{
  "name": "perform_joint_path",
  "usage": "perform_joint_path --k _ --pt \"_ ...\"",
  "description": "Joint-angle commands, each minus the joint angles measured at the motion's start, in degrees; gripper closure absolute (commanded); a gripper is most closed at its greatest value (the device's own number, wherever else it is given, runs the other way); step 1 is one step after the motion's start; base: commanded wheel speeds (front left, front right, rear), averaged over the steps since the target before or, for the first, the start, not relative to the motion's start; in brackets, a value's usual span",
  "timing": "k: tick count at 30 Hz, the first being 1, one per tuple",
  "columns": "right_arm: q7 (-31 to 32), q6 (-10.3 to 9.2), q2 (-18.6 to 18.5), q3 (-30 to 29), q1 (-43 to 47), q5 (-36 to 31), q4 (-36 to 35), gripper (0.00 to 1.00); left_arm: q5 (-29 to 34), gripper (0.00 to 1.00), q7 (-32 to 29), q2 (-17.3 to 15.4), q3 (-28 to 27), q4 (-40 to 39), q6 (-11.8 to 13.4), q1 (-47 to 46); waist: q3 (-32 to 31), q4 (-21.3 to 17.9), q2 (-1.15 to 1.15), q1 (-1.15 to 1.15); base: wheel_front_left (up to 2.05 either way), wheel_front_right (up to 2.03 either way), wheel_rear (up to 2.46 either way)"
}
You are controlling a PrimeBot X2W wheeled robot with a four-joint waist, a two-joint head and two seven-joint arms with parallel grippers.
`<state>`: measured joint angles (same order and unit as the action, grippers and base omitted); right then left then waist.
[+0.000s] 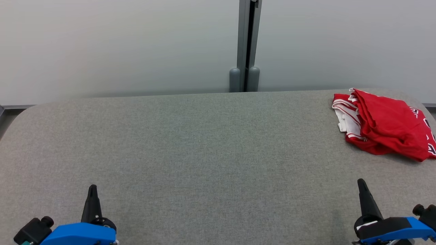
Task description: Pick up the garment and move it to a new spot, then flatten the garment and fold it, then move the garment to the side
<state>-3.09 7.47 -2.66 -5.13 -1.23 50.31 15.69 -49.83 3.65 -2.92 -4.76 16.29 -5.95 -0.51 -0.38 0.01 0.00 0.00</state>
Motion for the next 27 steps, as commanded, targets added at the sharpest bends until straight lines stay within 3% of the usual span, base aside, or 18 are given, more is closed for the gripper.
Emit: perform_joint_path --k 1,27 --pt "0.4 0.02 -0.3 -0.2 -1.8 1.9 -0.9 1.0 -1.7 1.0 -0.3 -0.1 -0.3 -0.9 -0.3 -2.0 0.0 0.0 0.0 0.0 0.0 0.0 0.0" --pt "4.3 0.03 -0.3 -0.8 -3.3 18.6 -1.3 1.0 -18.7 1.0 -4.6 0.0 -1.0 -1.5 -0.9 -3.7 0.2 0.0 0.0 0.0 0.0 0.0 0.0"
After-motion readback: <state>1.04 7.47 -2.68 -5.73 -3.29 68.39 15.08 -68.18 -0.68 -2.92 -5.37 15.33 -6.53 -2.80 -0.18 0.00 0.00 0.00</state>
